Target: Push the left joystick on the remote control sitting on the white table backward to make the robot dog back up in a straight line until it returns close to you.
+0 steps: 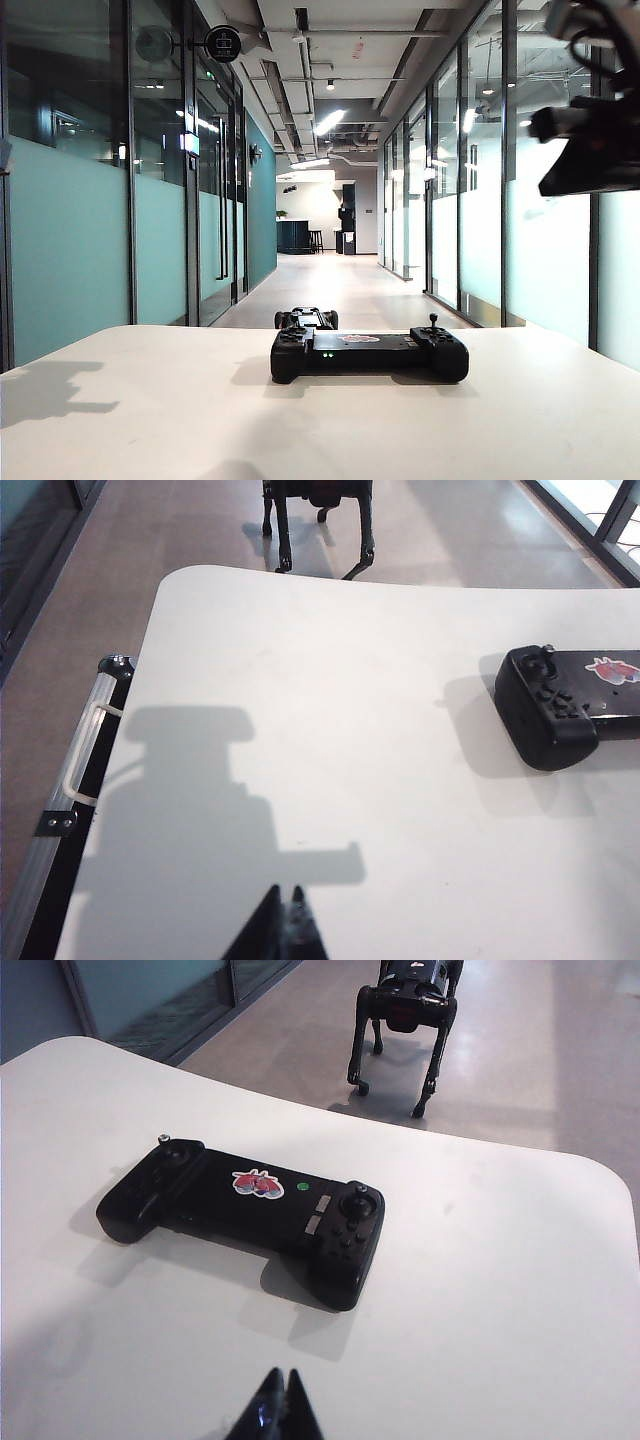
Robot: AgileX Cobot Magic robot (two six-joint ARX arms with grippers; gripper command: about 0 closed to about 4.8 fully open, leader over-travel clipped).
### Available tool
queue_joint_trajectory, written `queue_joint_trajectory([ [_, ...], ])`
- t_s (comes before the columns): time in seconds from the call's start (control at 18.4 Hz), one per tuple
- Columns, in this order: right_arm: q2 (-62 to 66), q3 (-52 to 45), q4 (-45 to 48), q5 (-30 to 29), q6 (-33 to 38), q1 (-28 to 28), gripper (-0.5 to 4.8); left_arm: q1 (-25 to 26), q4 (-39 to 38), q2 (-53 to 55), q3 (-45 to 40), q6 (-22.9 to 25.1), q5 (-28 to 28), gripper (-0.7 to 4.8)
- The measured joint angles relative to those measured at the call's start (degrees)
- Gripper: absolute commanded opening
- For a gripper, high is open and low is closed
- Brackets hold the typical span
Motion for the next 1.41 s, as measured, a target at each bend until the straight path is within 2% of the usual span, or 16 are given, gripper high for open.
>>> queue_joint_trajectory([
  [0.27,-3.67,-0.04,-4.44,-0.63,0.0,0.0,-0.01,0.0,0.0,0.0,0.0,0.0,0.0,-0.05],
  [0.54,-7.76,-2.49,-4.55,-1.14,-0.02,0.07,-0.01,0.0,-0.02,-0.02,0.0,0.0,0.0,-0.05],
  [0.82,-20.55,-10.93,-6.19,-2.19,0.0,0.11,-0.01,0.02,0.0,-0.04,0.0,0.0,0.02,-0.05],
  [1.09,-30.51,-12.83,-12.85,-1.7,0.0,-0.55,-0.01,0.0,0.0,-0.11,0.0,0.0,0.04,-0.05],
  [1.41,-39.58,-14.69,-15.28,-2.01,-0.02,-7.39,-0.01,0.02,0.0,-0.11,0.0,0.0,0.04,-0.05],
])
